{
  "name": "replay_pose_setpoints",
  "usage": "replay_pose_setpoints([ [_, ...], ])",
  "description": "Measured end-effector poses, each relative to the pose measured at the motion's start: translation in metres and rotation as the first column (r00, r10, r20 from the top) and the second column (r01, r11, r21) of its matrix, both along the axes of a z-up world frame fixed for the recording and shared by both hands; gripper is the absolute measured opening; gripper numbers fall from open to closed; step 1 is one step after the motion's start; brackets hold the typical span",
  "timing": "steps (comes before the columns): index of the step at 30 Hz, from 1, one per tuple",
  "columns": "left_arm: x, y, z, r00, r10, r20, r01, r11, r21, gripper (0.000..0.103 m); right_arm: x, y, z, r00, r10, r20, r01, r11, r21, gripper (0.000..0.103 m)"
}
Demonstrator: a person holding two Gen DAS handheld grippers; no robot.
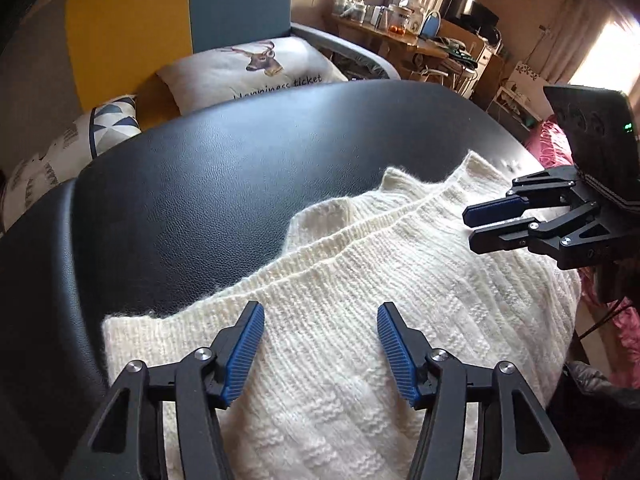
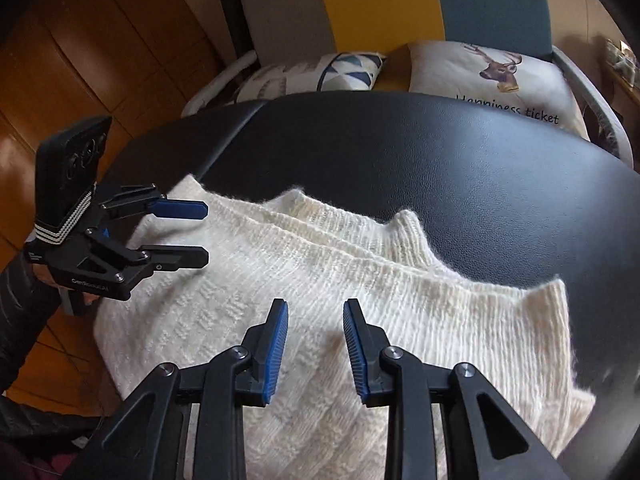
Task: Fold clothes
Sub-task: 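Grasp the sweater edge with the left gripper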
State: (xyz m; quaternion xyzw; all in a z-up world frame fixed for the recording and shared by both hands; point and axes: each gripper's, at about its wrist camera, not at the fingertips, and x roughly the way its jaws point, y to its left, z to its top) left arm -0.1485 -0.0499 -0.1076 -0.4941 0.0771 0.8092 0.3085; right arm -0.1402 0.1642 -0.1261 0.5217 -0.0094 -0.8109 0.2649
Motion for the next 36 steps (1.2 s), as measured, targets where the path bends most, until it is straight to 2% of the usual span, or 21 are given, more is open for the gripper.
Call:
replay_pose_setpoints([
  [2,0.002,0.000,-0.006,1.000,0.002,0.018,-0.002,1.000,-0.001,0.035,-0.012,-0.003,-0.011,1.000,-0.008,0.011,0.008,1.000,0.024,0.029],
  [3,0.003,-0.001,-0.009,1.000,0.003,0.025,-0.003,1.000,-0.002,0.009,-0.016,-0.006,-0.017,1.000,-0.021,0.022,0.020,0.998,0.054,0.029],
  [4,0.007,-0.002,-0.010,1.000,0.004,0.008,-0.004,1.000,0.006,0.005,-0.020,-0.010,-0.024,0.999,-0.032,0.032,0.029,0.996,0.089,0.029],
  [5,0.010,-0.003,-0.011,1.000,0.006,-0.010,-0.006,1.000,0.014,0.005,-0.022,-0.015,-0.030,0.999,-0.037,0.035,0.033,0.992,0.121,0.029],
  [7,0.020,-0.004,-0.011,0.997,0.027,-0.069,-0.025,0.999,0.020,0.004,-0.017,-0.026,-0.032,1.000,-0.011,-0.019,0.015,0.983,0.184,0.028],
  [9,0.015,-0.003,-0.014,0.996,0.056,-0.070,-0.054,0.998,0.036,0.004,-0.011,-0.040,-0.029,0.997,0.038,-0.071,-0.019,0.968,0.249,0.011],
  [10,0.012,-0.003,-0.015,0.995,0.071,-0.070,-0.068,0.997,0.044,0.004,-0.010,-0.043,-0.026,0.996,0.040,-0.084,-0.017,0.967,0.254,0.005],
  [12,0.006,-0.002,-0.018,0.993,0.100,-0.070,-0.096,0.994,0.059,0.004,-0.011,-0.042,-0.017,0.992,0.015,-0.129,0.016,0.970,0.242,0.000],
  [14,0.001,-0.001,-0.021,0.989,0.129,-0.069,-0.124,0.989,0.075,0.004,-0.016,-0.035,-0.012,0.987,-0.037,-0.154,0.068,0.976,0.207,0.000],
  [16,-0.004,0.000,-0.024,0.985,0.158,-0.068,-0.152,0.984,0.090,0.004,-0.024,-0.030,-0.023,0.989,-0.071,-0.132,0.099,0.971,0.218,0.000],
  [20,-0.015,0.001,-0.029,0.974,0.216,-0.064,-0.207,0.971,0.122,0.009,-0.033,-0.017,-0.037,0.988,-0.122,-0.096,0.137,0.975,0.174,0.000],
  [24,-0.003,-0.025,-0.008,0.964,0.260,-0.054,-0.247,0.952,0.180,0.009,-0.030,-0.009,-0.025,0.981,-0.154,-0.117,0.168,0.977,0.127,0.000],
  [28,0.009,-0.052,0.013,0.952,0.304,-0.041,-0.286,0.928,0.238,0.014,-0.021,-0.001,-0.008,0.977,-0.165,-0.135,0.176,0.982,0.072,0.016],
  [32,0.021,-0.078,0.035,0.938,0.346,-0.025,-0.323,0.900,0.294,0.034,0.002,0.010,0.017,0.981,-0.137,-0.135,0.140,0.990,0.012,0.018],
  [33,0.024,-0.085,0.040,0.934,0.356,-0.021,-0.333,0.892,0.307,0.044,0.010,0.014,0.021,0.983,-0.130,-0.128,0.131,0.991,-0.001,0.019],
  [34,0.027,-0.091,0.045,0.930,0.366,-0.017,-0.342,0.883,0.321,0.057,0.019,0.019,0.025,0.985,-0.123,-0.123,0.123,0.992,-0.010,0.019],
  [35,0.031,-0.099,0.050,0.926,0.377,-0.010,-0.352,0.874,0.335,0.061,0.028,0.025,0.027,0.985,-0.123,-0.120,0.122,0.992,-0.013,0.019],
  [36,0.037,-0.122,0.050,0.913,0.408,0.023,-0.388,0.849,0.358,0.062,0.038,0.030,0.027,0.986,-0.126,-0.113,0.125,0.992,-0.015,0.019],
])
